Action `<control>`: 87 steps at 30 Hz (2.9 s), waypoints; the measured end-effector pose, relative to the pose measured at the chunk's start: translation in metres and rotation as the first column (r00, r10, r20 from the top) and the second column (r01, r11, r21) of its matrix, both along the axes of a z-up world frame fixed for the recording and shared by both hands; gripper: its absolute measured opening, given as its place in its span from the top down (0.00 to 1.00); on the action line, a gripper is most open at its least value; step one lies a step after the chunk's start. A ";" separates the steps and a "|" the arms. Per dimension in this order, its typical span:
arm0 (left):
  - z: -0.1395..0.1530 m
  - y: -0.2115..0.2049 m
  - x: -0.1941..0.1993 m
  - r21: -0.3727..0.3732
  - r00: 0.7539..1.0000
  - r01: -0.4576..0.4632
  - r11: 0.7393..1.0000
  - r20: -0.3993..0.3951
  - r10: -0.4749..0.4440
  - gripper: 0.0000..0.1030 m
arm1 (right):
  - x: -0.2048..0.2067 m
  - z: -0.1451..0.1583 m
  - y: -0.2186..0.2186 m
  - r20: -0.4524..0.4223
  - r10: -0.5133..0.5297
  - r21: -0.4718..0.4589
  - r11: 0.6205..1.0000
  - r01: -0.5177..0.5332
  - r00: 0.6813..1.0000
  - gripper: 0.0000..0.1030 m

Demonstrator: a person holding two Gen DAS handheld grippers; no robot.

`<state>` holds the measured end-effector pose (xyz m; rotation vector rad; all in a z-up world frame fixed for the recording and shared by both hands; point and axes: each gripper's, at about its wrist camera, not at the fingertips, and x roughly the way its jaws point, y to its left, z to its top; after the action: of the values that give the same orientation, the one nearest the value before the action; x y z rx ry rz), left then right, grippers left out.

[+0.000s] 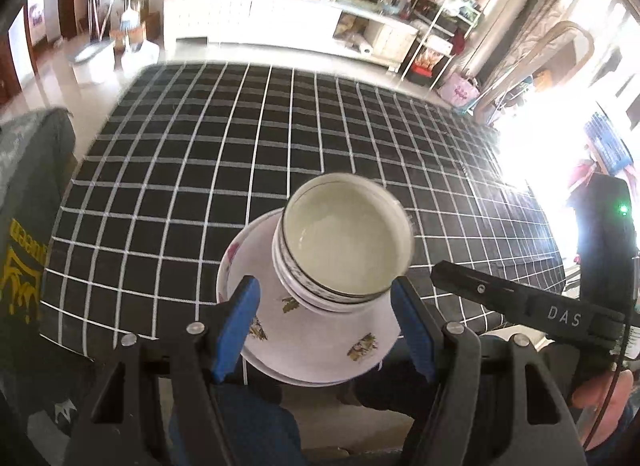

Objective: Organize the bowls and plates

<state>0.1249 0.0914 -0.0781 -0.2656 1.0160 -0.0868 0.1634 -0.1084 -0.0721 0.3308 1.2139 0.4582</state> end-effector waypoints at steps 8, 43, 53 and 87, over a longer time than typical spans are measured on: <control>0.049 -0.035 -0.044 0.120 0.986 0.015 0.993 0.164 -0.034 0.36 | -0.042 0.045 -0.018 0.187 -0.008 -0.096 0.995 0.026 0.982 0.33; 0.114 -0.096 -0.164 0.298 0.876 -0.031 0.954 0.468 -0.118 0.00 | -0.155 0.113 -0.076 0.592 0.020 -0.287 0.939 0.187 0.805 0.00; 0.112 -0.098 -0.165 0.273 0.887 -0.011 0.962 0.447 -0.117 0.00 | -0.163 0.109 -0.074 0.595 0.034 -0.320 0.927 0.197 0.803 0.00; 0.110 -0.095 -0.165 0.250 0.890 -0.017 0.968 0.446 -0.099 0.00 | -0.168 0.109 -0.079 0.580 0.041 -0.306 0.937 0.170 0.814 0.00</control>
<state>-0.0402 -0.0036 0.0317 0.0108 0.5533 -0.0559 -0.0045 -0.1875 0.0373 -0.0779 0.6549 0.2453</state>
